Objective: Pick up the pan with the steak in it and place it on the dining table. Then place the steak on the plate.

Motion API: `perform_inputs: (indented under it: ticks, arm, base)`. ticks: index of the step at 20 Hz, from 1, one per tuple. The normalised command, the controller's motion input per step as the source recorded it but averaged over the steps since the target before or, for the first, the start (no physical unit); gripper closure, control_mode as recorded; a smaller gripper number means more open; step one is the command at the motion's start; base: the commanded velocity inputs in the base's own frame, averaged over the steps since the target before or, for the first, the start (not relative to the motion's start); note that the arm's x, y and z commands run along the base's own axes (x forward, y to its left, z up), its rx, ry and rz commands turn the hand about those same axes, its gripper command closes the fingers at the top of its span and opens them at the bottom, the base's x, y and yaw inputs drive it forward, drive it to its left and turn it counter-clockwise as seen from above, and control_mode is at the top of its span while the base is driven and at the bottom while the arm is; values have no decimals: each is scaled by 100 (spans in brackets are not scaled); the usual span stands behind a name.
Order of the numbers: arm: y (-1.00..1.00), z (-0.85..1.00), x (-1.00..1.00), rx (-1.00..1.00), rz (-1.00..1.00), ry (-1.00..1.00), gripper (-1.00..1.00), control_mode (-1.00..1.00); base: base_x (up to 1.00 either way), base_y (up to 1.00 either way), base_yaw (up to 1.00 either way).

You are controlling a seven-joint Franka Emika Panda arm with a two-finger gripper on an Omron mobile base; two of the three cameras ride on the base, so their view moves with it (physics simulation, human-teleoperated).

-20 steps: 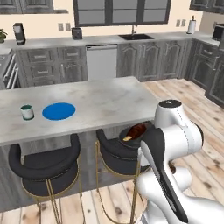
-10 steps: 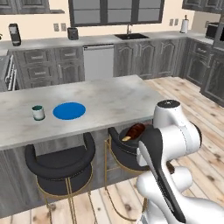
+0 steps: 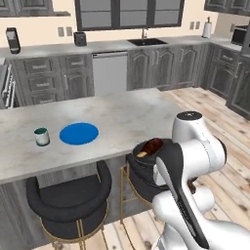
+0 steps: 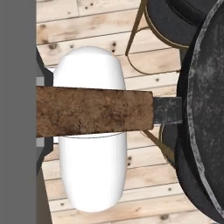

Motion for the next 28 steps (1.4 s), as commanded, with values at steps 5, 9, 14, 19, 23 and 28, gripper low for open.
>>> perform_inputs:
  ticks: [5,9,14,19,23,28]
  arm:
    - [0,0,0,0,0,0,100,100]
    - [0,0,0,0,0,0,100,100]
    - [37,-1,67,0,-7,-3,100,-100]
    - [43,-1,90,0,-7,-3,100,-100]
    - [17,-4,74,3,-1,1,100,-100]
    - [-15,-5,37,2,9,1,100,-100]
  base:
    - [86,47,-9]
    - [83,51,-9]
    - [16,10,-2]
    - [0,0,0]
    - [0,0,0]
    - [0,0,0]
